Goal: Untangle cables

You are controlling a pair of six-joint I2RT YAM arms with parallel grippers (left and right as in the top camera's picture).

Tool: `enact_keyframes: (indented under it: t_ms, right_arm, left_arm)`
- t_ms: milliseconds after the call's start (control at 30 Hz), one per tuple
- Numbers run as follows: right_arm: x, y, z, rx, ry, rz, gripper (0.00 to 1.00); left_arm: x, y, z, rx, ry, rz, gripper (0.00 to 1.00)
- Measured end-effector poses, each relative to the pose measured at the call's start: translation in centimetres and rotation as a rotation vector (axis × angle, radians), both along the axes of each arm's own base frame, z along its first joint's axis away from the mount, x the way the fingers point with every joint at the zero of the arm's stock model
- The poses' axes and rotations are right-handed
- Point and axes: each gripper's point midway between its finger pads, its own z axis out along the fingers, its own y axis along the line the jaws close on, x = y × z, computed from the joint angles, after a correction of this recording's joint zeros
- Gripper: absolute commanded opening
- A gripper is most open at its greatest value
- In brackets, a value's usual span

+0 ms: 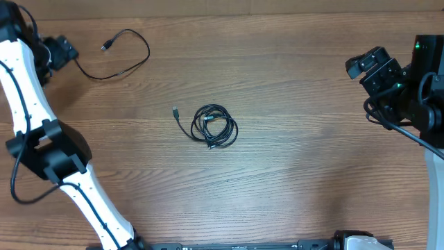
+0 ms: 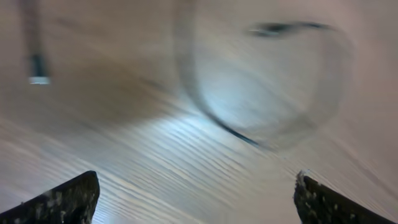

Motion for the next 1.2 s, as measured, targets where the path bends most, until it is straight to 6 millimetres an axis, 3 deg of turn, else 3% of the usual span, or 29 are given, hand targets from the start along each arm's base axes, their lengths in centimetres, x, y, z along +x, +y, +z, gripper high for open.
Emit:
enact_keyframes:
  t_ms: [133, 200, 300, 400, 600, 733, 867, 967, 1200]
  right_arm:
    - [0.0, 0.0, 0.0, 0.000, 0.000, 0.000, 1.00]
    - [0.0, 0.0, 0.0, -0.001, 0.000, 0.000, 1.00]
    - [0.0, 0.0, 0.0, 0.000, 0.000, 0.000, 1.00]
    - [0.0, 0.0, 0.0, 0.000, 0.000, 0.000, 1.00]
    - [0.0, 0.0, 0.0, 0.000, 0.000, 0.000, 1.00]
    - [0.0, 0.0, 0.0, 0.000, 0.000, 0.000, 1.00]
    - [0.0, 0.0, 0.0, 0.000, 0.000, 0.001, 1.00]
    - [0.0, 0.0, 0.0, 0.000, 0.000, 0.001, 1.00]
    - [0.0, 0.0, 0.0, -0.002, 0.000, 0.002, 1.00]
  left_arm:
    - [-1.6, -6.1, 7.8, -0.104, -0.144, -0.155, 0.99]
    - [-3.0, -9.3, 10.6, -0.133, -0.175, -0.225, 1.00]
    - [-5.5, -14.6, 12.8, -0.178, -0.163, -0.349, 1.00]
    - [-6.4, -19.0, 13.0, -0.201, -0.139, -0.476, 1.00]
    - [-7.5, -26.4, 9.2, -0.205, 0.002, -0.663, 1.00]
    - [-9.7, -29.9, 5.3, -0.161, 0.164, -0.753, 1.00]
    - [-13.0, -33.1, 0.7, -0.125, 0.343, -0.872, 1.00]
    - [-14.3, -35.4, -2.5, -0.093, 0.398, -0.954, 0.99]
    - [-16.4, -40.3, -9.2, -0.033, 0.403, -1.106, 0.81]
